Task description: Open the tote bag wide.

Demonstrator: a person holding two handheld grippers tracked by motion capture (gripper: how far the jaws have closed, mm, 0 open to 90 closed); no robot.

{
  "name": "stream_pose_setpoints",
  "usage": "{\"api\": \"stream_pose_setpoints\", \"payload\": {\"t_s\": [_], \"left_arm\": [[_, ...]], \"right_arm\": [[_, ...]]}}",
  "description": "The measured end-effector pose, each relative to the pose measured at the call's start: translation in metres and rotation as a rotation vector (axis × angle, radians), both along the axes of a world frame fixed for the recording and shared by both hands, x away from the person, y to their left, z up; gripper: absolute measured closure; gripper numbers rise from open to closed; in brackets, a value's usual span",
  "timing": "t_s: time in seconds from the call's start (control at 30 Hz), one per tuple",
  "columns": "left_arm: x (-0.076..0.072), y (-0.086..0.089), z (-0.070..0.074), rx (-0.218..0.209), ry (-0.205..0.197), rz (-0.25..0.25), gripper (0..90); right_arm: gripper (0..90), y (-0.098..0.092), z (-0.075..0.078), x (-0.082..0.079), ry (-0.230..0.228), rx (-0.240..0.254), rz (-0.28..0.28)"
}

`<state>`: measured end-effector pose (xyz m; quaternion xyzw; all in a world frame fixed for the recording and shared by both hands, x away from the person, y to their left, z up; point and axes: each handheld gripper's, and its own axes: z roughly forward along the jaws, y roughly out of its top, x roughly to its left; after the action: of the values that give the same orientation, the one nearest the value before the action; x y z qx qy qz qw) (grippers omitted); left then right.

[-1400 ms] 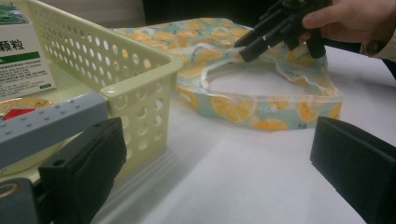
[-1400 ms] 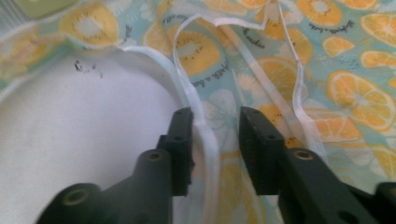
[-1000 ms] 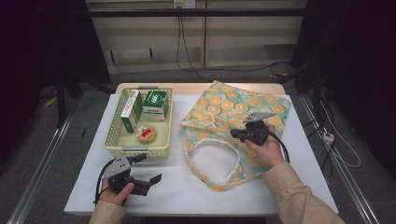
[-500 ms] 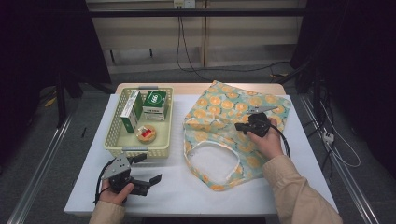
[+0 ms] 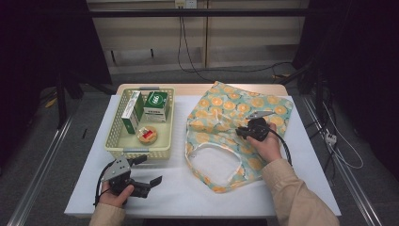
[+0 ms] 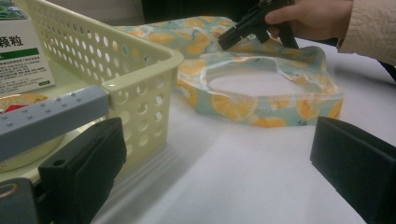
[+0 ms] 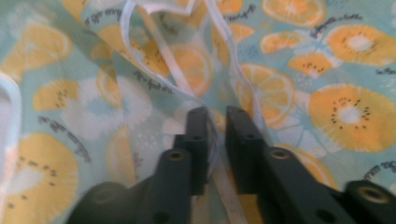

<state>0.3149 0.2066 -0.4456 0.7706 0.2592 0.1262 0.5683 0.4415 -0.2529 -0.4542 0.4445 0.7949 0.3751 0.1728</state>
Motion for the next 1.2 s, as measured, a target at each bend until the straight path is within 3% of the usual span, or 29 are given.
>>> {"api": "stream_pose_setpoints", "payload": {"t_s": [0.13, 0.23, 0.33, 0.37, 0.43, 0.5, 0.57, 0.67, 0.87, 0.93, 1.0, 1.07, 1.13, 1.2], "left_arm": [[-0.001, -0.001, 0.001, -0.006, -0.004, 0.003, 3.2], [-0.001, -0.001, 0.002, -0.011, -0.004, 0.005, 3.2], [0.0, -0.002, 0.001, -0.005, -0.004, 0.003, 3.2], [0.0, -0.002, 0.001, -0.008, -0.001, 0.001, 3.2], [0.0, -0.003, 0.001, -0.004, -0.005, -0.002, 3.2], [0.0, -0.003, 0.001, -0.008, -0.003, -0.002, 3.2], [0.0, -0.004, 0.001, -0.01, 0.002, 0.002, 3.2], [0.0, -0.004, 0.001, -0.009, -0.002, -0.001, 3.2], [0.0, -0.003, 0.0, -0.005, 0.002, -0.001, 3.2], [0.0, -0.003, 0.0, -0.005, 0.002, -0.002, 3.2], [0.001, -0.003, 0.0, -0.002, -0.001, -0.001, 3.2], [0.0, -0.004, 0.0, -0.004, 0.003, -0.005, 3.2], [0.0, -0.004, 0.0, -0.004, 0.004, -0.007, 3.2], [0.001, -0.004, 0.0, 0.005, -0.005, -0.009, 3.2]], "right_arm": [[59.7, 0.001, 0.017, -0.01, -0.035, 0.026, 0.008], [52.8, 0.005, 0.034, -0.021, -0.08, 0.009, 0.035], [51.6, 0.01, 0.05, -0.031, -0.124, 0.042, 0.07], [52.6, 0.012, 0.053, -0.033, -0.136, 0.037, 0.075], [68.3, 0.019, 0.061, -0.041, -0.138, 0.057, 0.144], [82.0, 0.029, 0.062, -0.049, -0.13, 0.047, 0.21], [85.9, 0.038, 0.056, -0.053, -0.1, 0.056, 0.261], [89.8, 0.049, 0.044, -0.058, -0.07, 0.048, 0.294], [89.9, 0.042, 0.021, -0.05, -0.017, 0.014, 0.238], [89.8, 0.036, 0.019, -0.044, -0.03, -0.007, 0.2], [89.2, 0.029, 0.016, -0.037, -0.032, 0.015, 0.172], [83.9, 0.024, 0.012, -0.031, -0.032, -0.016, 0.137], [75.2, 0.019, 0.006, -0.025, -0.029, -0.002, 0.102], [72.5, 0.017, 0.001, -0.022, -0.015, 0.005, 0.084]]}}
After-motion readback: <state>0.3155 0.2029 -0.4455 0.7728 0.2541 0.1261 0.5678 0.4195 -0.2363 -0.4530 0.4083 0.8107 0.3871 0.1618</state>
